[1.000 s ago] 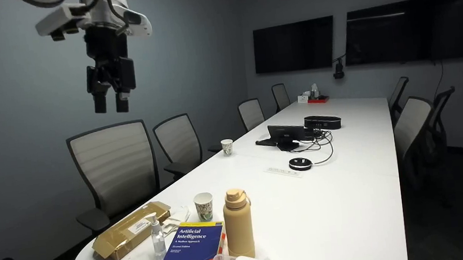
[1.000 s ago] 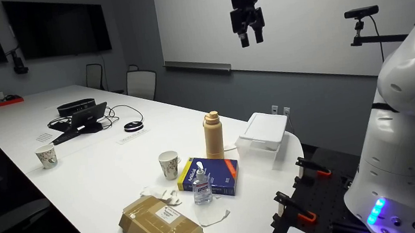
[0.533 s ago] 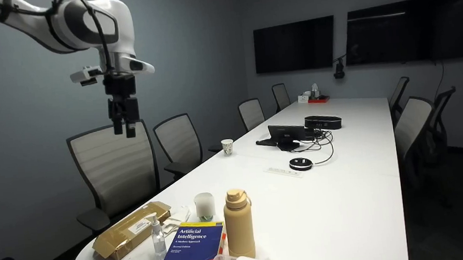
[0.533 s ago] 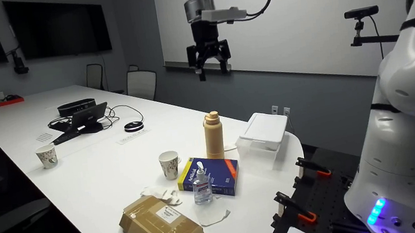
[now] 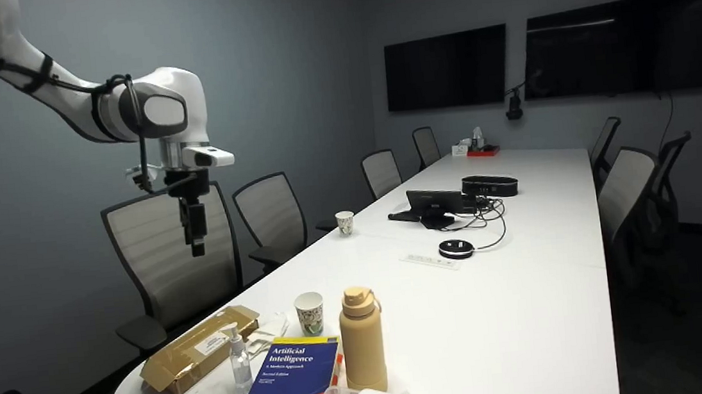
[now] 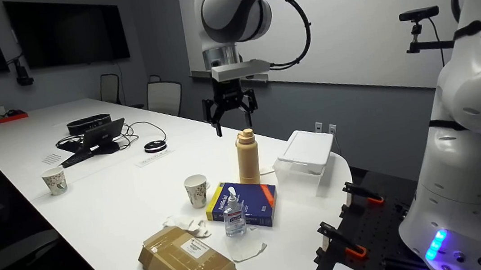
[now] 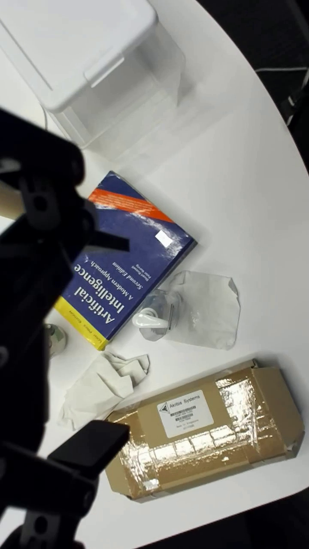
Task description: Push the top of the transparent bottle
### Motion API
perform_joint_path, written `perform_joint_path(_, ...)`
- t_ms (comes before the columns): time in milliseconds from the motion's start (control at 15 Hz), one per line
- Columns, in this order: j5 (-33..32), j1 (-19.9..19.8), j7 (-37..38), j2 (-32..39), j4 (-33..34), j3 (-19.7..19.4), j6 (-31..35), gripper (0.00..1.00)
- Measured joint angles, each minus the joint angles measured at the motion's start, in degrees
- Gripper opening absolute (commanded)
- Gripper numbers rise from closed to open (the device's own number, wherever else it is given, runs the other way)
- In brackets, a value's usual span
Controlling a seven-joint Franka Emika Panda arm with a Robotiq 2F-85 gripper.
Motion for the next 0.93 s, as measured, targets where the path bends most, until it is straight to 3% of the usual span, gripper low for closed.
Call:
perform_joint_path(133,1.3,0.0,0.0,1.7,-2.1,-0.3,3.5,1.0)
perform_joint_path(200,1.9,0.0,0.0,2.7,-2.9,-0.5,5.1,0.75)
perform_joint_path(333,3.6,0.0,-0.7,4.5,-4.1,-0.9,7.8,0.66)
perform_joint_path(867,7.1,0.0,-5.8,11.4,-5.0,-2.4,15.1,0.03)
perform_joint_path(933,7.1,0.0,-6.4,12.2,-4.9,-2.6,15.8,0.0)
